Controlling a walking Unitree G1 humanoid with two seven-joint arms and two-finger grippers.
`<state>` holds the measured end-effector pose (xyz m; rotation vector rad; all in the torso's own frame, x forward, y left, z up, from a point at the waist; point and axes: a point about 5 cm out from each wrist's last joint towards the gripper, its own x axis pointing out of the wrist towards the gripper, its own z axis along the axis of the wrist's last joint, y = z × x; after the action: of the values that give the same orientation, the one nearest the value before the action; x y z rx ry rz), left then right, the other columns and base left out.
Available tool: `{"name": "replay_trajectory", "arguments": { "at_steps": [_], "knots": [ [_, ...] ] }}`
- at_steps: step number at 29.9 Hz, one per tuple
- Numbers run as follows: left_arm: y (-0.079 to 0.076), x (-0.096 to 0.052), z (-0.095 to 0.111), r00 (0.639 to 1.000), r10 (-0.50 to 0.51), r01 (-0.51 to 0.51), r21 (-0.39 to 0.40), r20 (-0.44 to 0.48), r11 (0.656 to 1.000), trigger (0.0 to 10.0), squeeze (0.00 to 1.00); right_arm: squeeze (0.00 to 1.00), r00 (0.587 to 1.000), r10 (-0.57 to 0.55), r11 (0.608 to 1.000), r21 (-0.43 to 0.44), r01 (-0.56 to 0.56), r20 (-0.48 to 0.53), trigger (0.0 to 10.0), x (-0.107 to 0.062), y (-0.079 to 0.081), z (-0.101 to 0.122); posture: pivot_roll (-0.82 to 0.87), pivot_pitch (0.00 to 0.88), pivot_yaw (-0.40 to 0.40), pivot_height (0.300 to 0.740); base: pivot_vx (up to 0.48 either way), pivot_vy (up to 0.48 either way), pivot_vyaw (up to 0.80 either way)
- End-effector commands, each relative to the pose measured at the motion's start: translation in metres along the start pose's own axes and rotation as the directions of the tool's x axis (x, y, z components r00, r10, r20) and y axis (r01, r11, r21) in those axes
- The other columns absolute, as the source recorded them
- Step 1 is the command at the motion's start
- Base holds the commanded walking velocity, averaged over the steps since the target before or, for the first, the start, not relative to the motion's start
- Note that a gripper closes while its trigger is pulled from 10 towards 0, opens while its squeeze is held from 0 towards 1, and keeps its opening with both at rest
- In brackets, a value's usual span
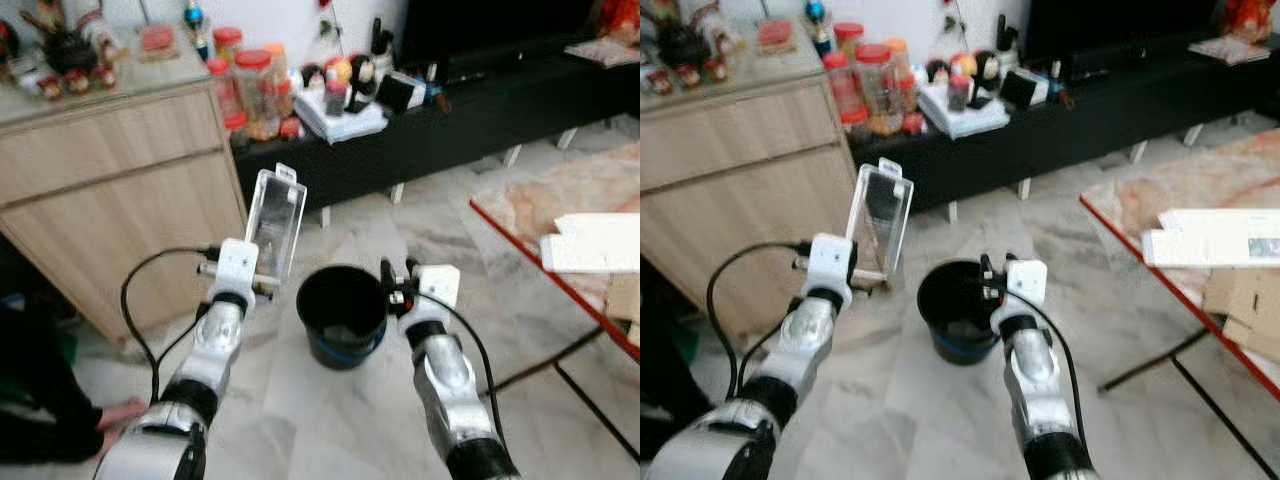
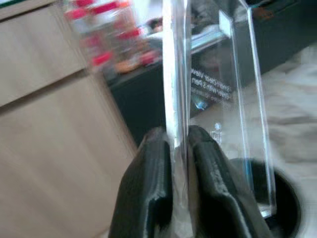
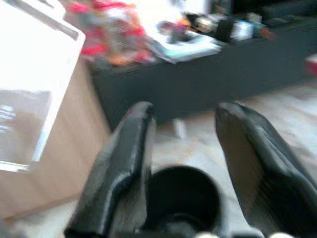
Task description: Picking trash to rubbish bin
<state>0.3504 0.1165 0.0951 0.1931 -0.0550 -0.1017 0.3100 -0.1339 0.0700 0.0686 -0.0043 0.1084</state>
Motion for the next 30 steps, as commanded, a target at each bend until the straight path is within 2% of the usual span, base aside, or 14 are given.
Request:
{"name": "replay_trajectory", "arguments": {
  "at_steps": [1, 30],
  "knots": [
    [0.0109, 0.0032, 0.0047, 1.000, 0.024, -0.024, 0.012, 0.019, 1.000, 10.0, 0.00, 0.00, 1.000, 0.011, 1.000, 0.011, -0.011, 0.021, 10.0, 0.0033, 0.0053, 0.0049, 0.14, 0.044, 0.032, 0.740, 0.375, 0.000, 0.00],
    [0.0104, 0.0032, 0.0040, 1.000, 0.022, -0.022, 0.010, 0.013, 1.000, 10.0, 0.00, 0.00, 0.999, 0.033, 0.999, 0.010, -0.033, 0.015, 10.0, 0.0044, 0.0107, 0.0035, 0.14, 0.036, 0.035, 0.740, 0.377, 0.000, 0.00]
  ]
}}
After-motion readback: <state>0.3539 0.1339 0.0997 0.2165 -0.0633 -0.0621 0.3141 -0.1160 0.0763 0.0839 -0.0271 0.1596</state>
